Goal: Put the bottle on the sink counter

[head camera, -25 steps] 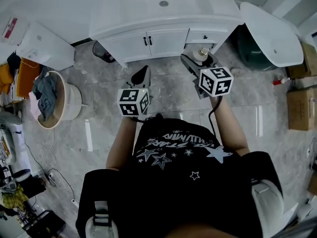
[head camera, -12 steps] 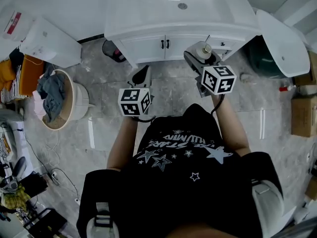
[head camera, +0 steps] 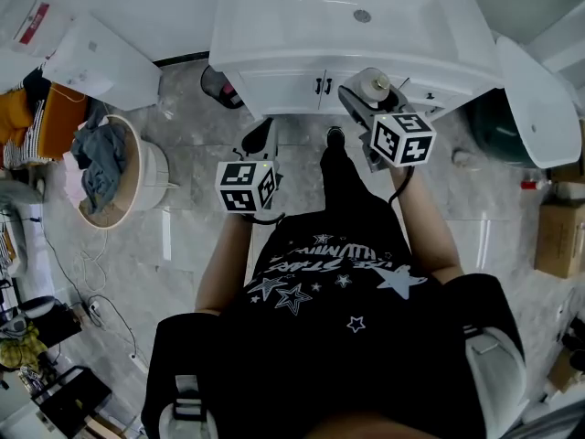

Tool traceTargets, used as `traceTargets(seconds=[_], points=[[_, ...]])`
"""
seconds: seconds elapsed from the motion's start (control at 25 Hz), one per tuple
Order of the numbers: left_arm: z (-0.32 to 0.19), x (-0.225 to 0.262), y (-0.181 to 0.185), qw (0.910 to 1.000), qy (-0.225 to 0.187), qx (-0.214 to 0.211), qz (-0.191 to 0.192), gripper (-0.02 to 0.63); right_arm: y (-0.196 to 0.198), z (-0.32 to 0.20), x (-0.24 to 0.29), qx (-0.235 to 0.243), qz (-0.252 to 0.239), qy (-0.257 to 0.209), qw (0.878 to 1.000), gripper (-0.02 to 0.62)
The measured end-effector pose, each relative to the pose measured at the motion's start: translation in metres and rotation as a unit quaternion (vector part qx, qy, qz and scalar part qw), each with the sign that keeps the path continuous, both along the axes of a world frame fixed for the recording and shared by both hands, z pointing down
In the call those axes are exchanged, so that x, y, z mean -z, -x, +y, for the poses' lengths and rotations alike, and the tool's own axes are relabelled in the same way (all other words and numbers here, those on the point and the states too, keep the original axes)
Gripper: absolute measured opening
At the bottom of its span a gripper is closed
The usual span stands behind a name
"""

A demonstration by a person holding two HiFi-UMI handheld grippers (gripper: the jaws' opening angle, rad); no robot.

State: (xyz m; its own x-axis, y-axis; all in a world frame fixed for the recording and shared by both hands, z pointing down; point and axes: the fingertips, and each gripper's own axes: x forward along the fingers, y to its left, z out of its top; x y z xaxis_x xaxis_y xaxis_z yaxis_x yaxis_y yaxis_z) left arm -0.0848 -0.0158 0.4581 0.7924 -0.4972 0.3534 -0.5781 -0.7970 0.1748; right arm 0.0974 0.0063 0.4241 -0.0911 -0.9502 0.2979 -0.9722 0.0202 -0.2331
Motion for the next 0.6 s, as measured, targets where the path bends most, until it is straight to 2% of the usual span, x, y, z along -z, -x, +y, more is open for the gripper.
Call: traceTargets(seconds=[0.32, 0.6], points=[[-0.073, 0.0, -0.007, 0.9986, -0.001, 0.053, -0.009, 0.008, -0.009, -0.097, -0.01, 0.054, 0.001, 0.007, 0.999, 0.321], [-0.158, -0.003, -0.026, 0.9946, 0.009, 0.101, -0.022, 0.008, -0.027, -0.197, -0.016, 0.107, 0.005, 0.013, 0.994, 0.321]])
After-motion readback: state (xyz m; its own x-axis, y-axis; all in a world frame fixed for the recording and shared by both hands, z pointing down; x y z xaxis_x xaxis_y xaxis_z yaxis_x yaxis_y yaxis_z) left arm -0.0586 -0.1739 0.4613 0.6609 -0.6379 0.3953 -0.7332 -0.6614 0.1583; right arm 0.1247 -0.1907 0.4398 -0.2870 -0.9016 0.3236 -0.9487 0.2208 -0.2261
